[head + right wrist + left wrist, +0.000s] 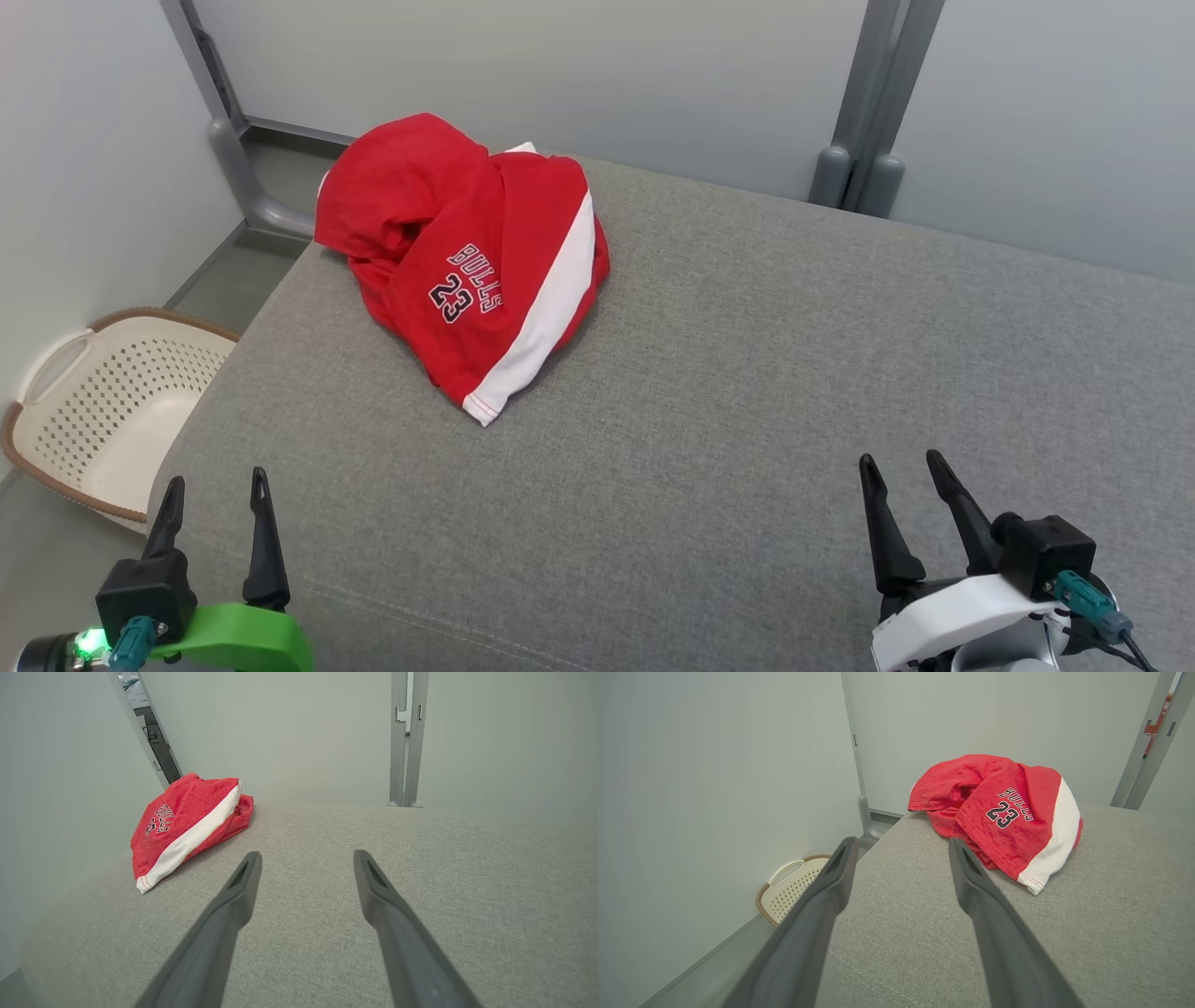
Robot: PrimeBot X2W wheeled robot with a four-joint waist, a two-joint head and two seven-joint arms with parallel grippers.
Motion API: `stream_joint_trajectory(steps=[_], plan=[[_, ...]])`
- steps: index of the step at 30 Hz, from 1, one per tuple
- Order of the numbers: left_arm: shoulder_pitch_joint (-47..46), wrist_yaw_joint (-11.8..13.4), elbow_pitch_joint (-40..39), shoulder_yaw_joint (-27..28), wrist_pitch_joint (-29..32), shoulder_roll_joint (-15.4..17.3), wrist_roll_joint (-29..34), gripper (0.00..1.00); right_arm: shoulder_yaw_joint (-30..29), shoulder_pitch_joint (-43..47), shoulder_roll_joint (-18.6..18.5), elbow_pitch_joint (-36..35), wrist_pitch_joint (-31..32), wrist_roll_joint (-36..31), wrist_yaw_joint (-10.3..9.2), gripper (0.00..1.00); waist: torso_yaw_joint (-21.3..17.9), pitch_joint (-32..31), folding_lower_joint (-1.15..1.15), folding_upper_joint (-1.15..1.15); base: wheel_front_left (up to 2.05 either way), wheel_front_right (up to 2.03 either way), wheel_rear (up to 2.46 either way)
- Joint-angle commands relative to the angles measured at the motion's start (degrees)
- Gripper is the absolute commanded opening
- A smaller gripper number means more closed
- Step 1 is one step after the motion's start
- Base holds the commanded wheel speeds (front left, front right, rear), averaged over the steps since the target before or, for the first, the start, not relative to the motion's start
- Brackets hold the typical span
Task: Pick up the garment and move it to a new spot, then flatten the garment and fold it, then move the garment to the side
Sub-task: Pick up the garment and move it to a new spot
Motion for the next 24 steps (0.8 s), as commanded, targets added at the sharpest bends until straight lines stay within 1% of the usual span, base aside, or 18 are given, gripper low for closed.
stream_joint_trajectory(steps=[1,8,12,14,18,24], plan=[[0.7,0.2,0.2,0.1,-0.2,0.5,-0.2,1.0,0.0,-0.2,-0.2,0.3,-0.5,0.1,0.03,1.0,0.6,0.0,0.0,0.0,0.0,0.0,0.0],[1.0,0.8,0.4,0.3,-0.5,0.6,-0.8,1.0,0.5,-0.4,-0.2,0.6,-0.6,0.2,0.03,1.0,0.6,0.0,0.0,0.0,0.0,0.0,0.0],[-0.1,0.7,0.9,0.7,-1.3,0.2,-1.8,1.0,0.6,-0.8,-0.2,0.8,-0.4,-0.1,0.03,1.0,-0.1,0.4,0.0,0.0,0.0,0.0,0.0],[-1.3,0.2,1.5,1.0,-1.6,0.5,-2.4,1.0,0.6,-1.1,-0.2,0.7,-0.2,-0.4,0.03,1.0,-0.7,0.8,0.0,0.0,0.0,0.0,0.0],[-4.7,-0.7,2.6,1.8,-2.2,1.5,-3.3,1.0,-0.2,-1.8,-0.2,0.1,0.5,-1.7,0.03,1.0,-2.6,2.4,0.0,0.0,0.0,0.0,0.0],[-13.8,-2.4,4.1,2.8,-2.5,3.6,-5.1,1.0,-1.6,-3.6,-1.5,-1.9,2.0,-3.3,0.03,1.0,-7.1,7.6,0.0,0.0,0.0,0.0,0.0]])
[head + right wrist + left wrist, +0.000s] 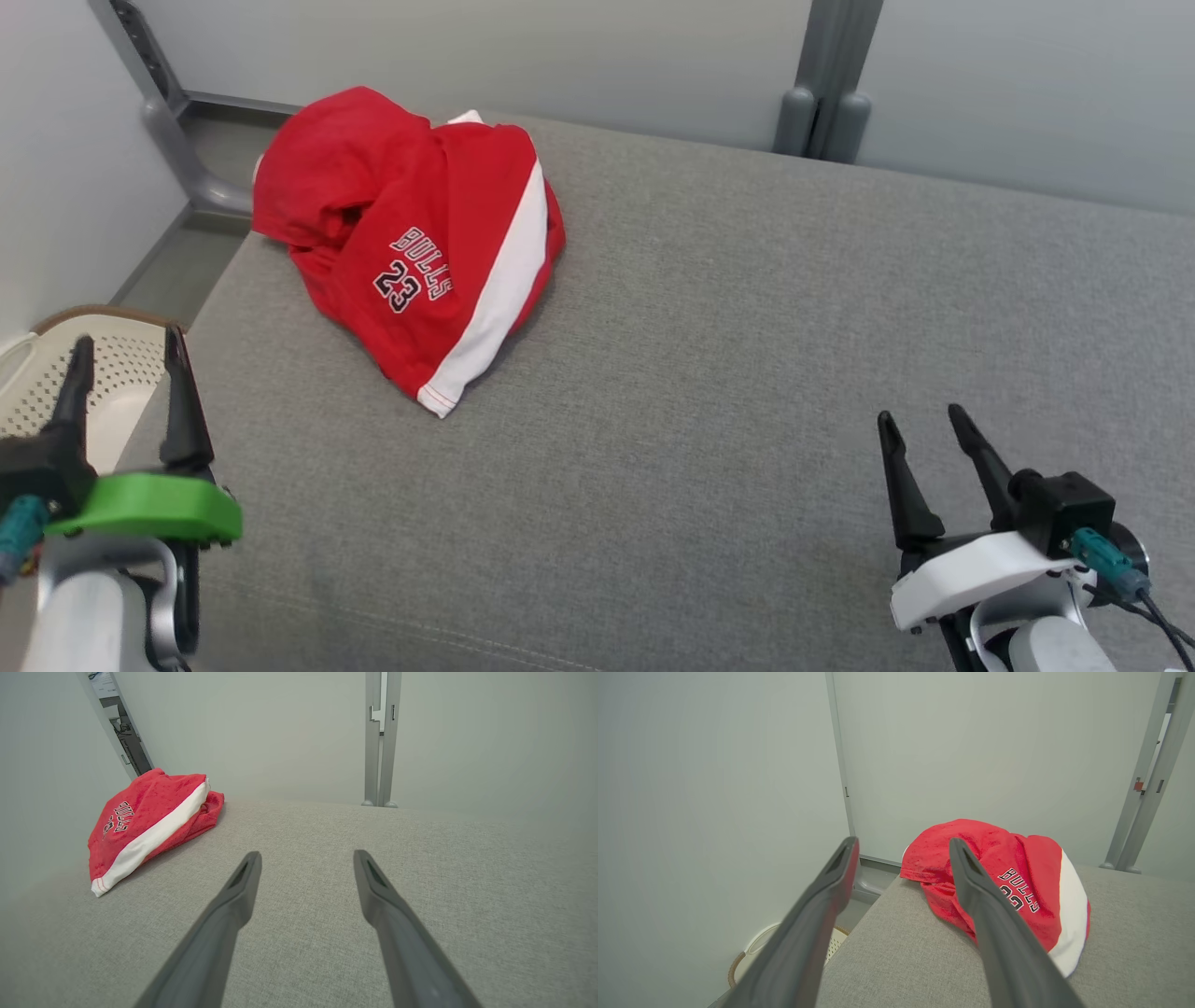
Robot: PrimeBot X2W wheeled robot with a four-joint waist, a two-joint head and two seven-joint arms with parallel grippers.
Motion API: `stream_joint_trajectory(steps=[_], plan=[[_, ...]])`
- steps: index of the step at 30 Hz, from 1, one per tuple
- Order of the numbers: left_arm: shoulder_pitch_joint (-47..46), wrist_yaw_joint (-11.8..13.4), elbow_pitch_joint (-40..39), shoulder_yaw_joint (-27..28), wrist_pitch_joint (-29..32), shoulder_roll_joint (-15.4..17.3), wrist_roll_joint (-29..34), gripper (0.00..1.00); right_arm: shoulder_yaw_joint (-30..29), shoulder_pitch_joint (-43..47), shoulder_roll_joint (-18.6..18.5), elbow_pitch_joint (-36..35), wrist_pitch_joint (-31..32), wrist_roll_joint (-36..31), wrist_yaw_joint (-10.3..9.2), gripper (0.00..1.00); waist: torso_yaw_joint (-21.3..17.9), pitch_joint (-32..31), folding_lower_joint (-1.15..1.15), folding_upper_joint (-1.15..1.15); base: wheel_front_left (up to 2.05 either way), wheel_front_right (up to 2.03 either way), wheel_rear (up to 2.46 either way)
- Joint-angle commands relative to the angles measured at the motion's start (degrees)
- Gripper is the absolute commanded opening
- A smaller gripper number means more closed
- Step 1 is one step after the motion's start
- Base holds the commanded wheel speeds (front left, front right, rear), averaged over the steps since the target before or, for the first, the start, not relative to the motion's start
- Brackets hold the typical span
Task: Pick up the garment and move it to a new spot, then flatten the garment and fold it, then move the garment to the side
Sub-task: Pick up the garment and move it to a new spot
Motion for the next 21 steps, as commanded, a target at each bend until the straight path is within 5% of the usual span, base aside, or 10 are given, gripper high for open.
stream_joint_trajectory(steps=[1,12,21], plan=[[-3.2,-0.7,0.7,0.2,-0.3,1.0,-0.7,1.0,-0.4,-1.2,-0.5,-0.9,0.4,-0.6,0.03,1.0,-4.4,4.7,0.0,0.0,0.0,0.0,0.0],[-27.2,-6.0,7.8,0.8,1.8,6.5,-4.1,1.0,-5.3,-5.6,-2.9,-5.9,0.9,-2.3,0.03,1.0,-14.2,17.4,0.0,0.0,0.0,0.0,0.0],[-39.1,-8.2,19.3,-0.3,7.3,10.8,-7.2,1.0,-7.4,-7.4,-2.1,-7.2,-0.3,-2.8,0.02,1.0,-19.2,21.9,0.0,0.0,0.0,0.0,0.0]])
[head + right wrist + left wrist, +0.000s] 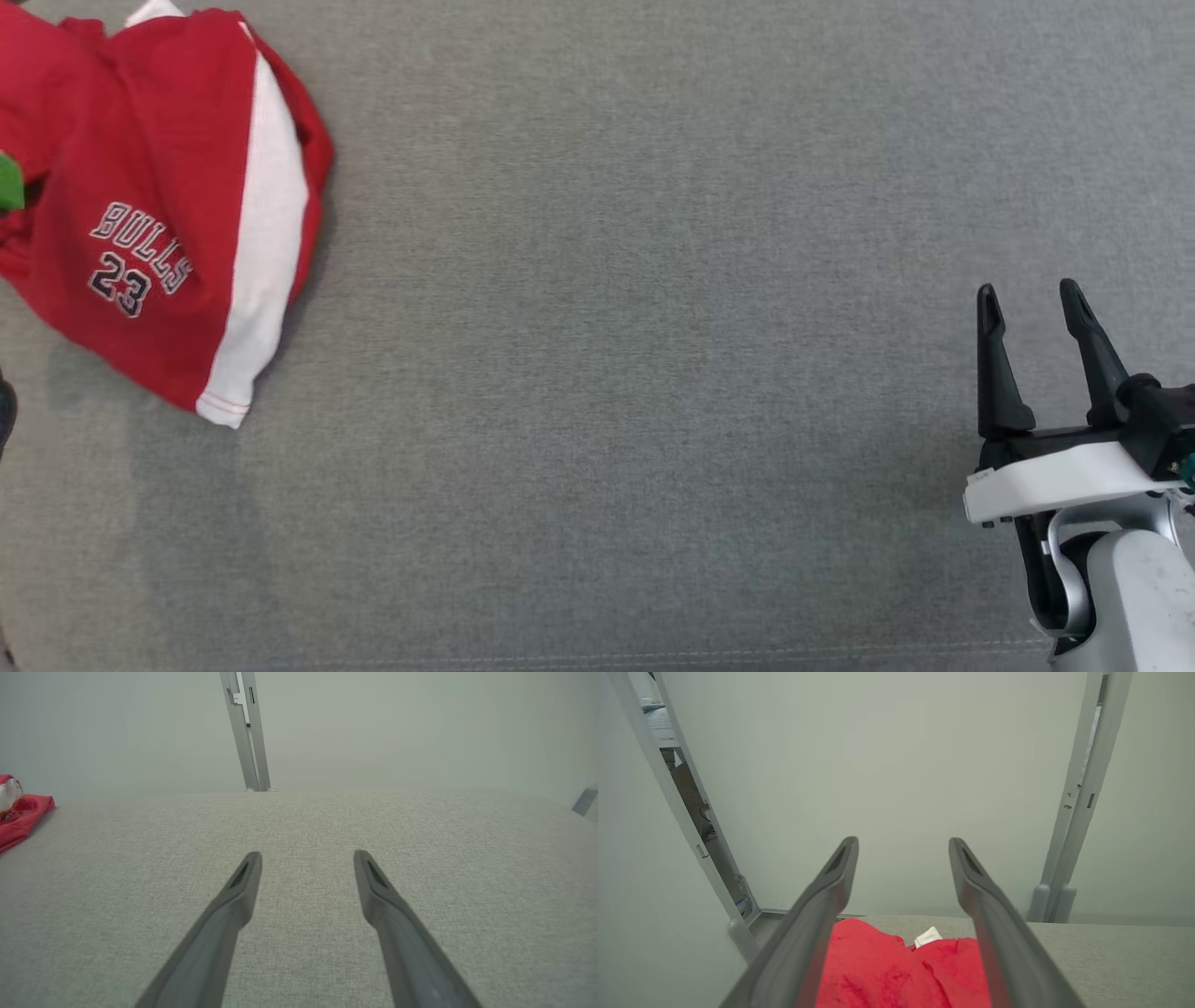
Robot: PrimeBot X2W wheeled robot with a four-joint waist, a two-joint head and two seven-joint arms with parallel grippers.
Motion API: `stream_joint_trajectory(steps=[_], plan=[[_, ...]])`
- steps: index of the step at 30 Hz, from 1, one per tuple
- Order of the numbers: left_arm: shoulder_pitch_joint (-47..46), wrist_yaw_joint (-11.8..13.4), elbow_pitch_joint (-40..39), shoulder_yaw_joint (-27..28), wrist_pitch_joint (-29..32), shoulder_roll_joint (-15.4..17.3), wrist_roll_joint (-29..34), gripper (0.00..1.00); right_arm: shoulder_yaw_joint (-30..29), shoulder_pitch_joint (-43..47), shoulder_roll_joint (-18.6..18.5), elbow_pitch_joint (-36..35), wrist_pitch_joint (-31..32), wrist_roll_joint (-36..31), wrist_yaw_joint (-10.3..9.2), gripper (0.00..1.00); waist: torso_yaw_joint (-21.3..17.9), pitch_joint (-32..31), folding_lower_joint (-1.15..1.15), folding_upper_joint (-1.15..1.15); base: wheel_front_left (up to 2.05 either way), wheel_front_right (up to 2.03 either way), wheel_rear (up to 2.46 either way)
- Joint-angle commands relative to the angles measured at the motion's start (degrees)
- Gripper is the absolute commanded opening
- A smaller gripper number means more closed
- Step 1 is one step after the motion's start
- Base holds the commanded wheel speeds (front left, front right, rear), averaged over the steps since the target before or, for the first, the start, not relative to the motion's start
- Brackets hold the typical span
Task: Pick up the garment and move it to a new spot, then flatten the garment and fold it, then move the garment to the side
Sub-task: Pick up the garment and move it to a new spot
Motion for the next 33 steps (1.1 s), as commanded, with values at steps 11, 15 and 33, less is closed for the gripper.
stream_joint_trajectory(steps=[11,15,33], plan=[[-3.2,-1.2,17.0,-3.1,8.7,1.5,-7.0,1.0,0.0,-2.2,0.4,0.2,-1.0,-0.5,0.02,1.0,-6.5,6.5,-0.01,0.0,0.0,0.0,0.0],[-3.1,-1.2,21.5,-4.5,11.0,1.6,-8.8,1.0,0.0,-2.5,0.1,0.1,-1.2,-0.5,0.02,1.0,-6.7,6.9,-0.01,0.0,0.0,0.0,0.0],[-5.5,-1.2,25.5,-8.7,-0.3,4.2,-10.4,0.0,1.4,-1.4,1.2,3.0,-1.8,0.1,0.02,1.0,-6.5,0.8,-0.01,0.0,0.0,0.0,0.0]])
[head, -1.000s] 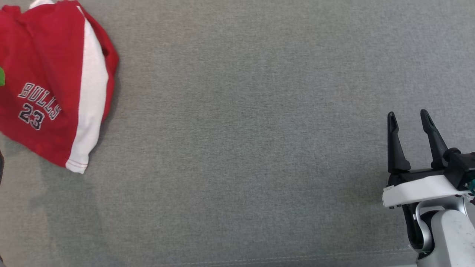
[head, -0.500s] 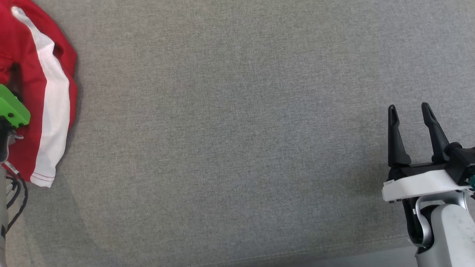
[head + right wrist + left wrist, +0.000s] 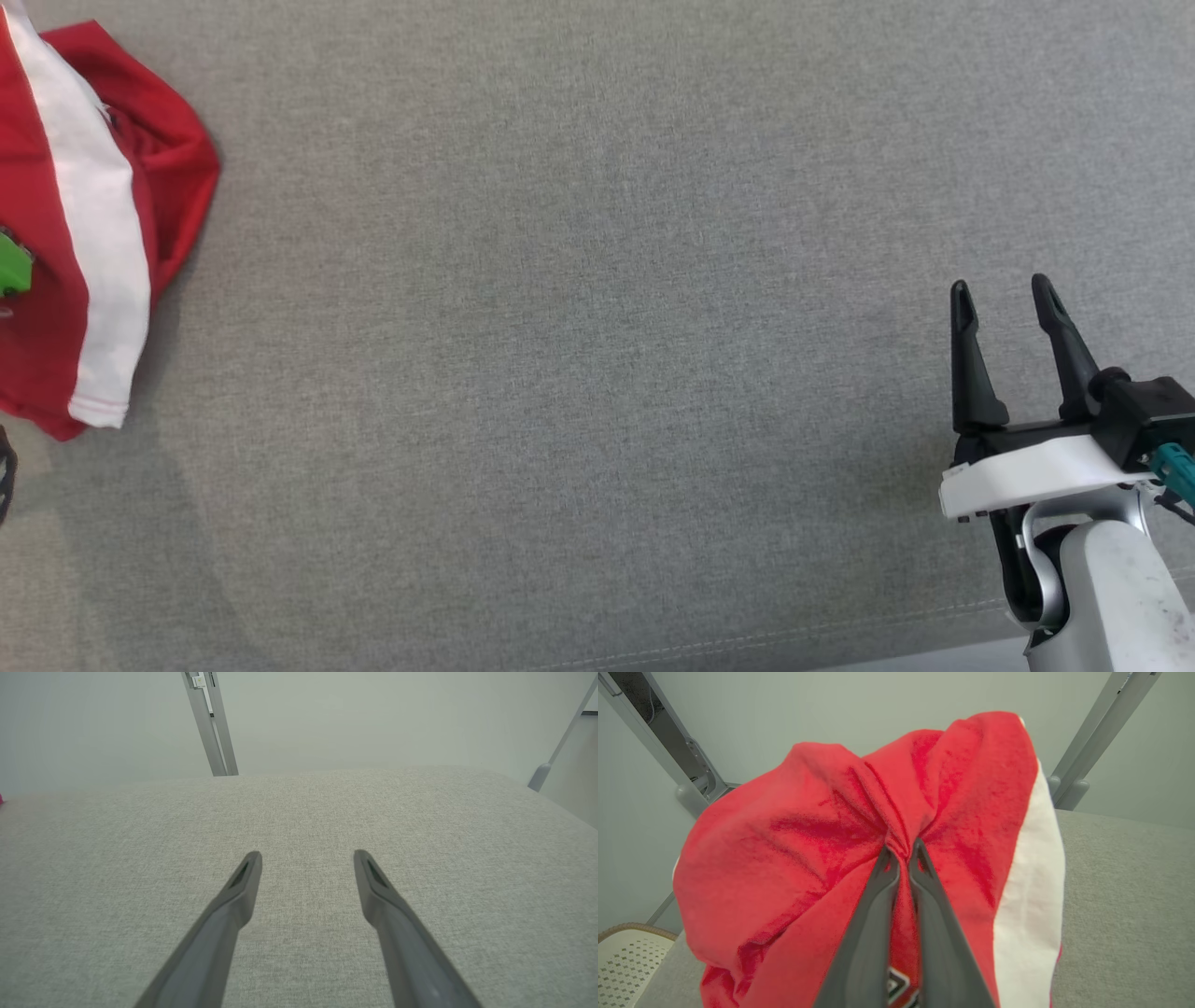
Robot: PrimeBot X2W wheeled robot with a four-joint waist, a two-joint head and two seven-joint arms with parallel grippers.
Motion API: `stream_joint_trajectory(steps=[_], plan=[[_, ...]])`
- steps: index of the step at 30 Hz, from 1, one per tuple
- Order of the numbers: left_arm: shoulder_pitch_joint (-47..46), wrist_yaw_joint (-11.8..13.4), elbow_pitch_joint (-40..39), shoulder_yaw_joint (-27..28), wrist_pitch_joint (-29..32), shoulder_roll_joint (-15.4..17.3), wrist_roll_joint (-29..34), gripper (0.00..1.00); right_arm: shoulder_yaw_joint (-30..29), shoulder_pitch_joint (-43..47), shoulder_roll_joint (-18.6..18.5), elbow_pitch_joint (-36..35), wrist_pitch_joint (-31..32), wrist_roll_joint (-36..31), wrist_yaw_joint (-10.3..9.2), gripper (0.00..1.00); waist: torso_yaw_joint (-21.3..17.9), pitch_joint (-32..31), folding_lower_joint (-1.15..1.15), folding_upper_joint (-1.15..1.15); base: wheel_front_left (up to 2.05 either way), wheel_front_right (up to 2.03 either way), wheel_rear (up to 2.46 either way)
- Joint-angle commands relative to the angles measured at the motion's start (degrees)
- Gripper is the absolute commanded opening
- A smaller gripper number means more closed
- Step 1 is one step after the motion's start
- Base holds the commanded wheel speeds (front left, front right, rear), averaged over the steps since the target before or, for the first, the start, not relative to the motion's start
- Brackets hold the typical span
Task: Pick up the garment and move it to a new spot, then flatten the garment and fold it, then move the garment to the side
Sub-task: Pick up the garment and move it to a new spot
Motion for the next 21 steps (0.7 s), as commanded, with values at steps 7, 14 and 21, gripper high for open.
stream_joint_trajectory(steps=[7,14,21], plan=[[-3.9,-0.1,-6.1,-3.3,-5.0,0.9,1.0,0.0,0.5,1.7,0.4,2.2,-0.8,1.0,0.01,1.0,0.9,-6.2,0.0,0.0,0.0,0.0,0.0],[-6.8,-0.1,-17.5,-7.3,-4.9,-0.2,1.7,0.0,1.0,2.4,0.9,4.0,-1.6,1.8,0.01,1.0,-1.4,-9.5,0.0,0.0,0.0,0.0,0.0],[-8.5,0.5,-30.8,-10.7,-0.9,-3.7,1.6,0.0,1.9,2.7,1.5,5.5,-2.2,2.5,0.01,1.0,-6.5,-10.8,0.0,0.0,0.0,0.0,0.0]])
